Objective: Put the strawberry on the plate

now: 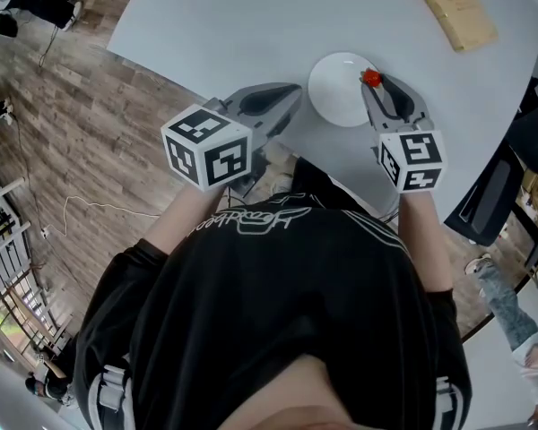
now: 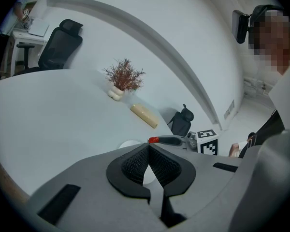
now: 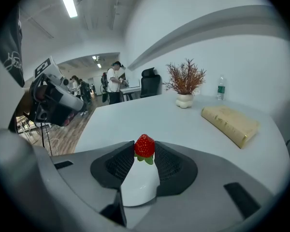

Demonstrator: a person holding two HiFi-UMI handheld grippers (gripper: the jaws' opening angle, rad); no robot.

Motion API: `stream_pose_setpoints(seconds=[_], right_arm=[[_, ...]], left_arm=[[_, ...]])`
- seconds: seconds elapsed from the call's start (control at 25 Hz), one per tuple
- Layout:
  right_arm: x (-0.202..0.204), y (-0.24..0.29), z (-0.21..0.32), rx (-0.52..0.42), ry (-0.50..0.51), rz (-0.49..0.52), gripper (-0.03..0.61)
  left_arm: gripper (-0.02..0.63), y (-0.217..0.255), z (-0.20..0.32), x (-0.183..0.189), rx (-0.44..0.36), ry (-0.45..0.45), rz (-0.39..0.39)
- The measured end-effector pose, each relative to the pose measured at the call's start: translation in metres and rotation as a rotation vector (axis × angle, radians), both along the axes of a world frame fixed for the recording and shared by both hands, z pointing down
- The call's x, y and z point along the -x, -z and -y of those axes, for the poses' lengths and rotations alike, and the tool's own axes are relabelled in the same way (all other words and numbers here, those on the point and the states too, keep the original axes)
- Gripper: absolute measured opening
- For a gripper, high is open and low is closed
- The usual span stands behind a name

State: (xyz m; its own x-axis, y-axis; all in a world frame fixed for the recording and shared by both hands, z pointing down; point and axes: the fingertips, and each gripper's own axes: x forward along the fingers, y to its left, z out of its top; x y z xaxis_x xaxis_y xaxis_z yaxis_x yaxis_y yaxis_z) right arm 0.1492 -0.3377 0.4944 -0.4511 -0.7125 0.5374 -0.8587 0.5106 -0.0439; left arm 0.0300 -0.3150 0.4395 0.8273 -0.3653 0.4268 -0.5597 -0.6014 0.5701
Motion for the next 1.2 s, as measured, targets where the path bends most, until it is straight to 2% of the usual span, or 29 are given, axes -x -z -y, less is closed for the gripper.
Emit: stream_pose_setpoints(seconds=[0.36,0.72,1.2], right_arm=[[0.007,-0.039,-0.001,0.063,0.062,-0.087,0.12],[0.025,-0.047,-0.009,0.073,0.149,-0.132,0.12],[0.031,-0.059,-0.014,0.096,0.18,-0.198,0.12]], left_arm=[[0.008,-0.005,0.009,0.002,0.015,0.028,0.001],[0.008,-0.007,0.007,0.007,0.026,0.042,-0.001],[0.008,-0.004,0.004,0.015,0.022,0.046,0.001]])
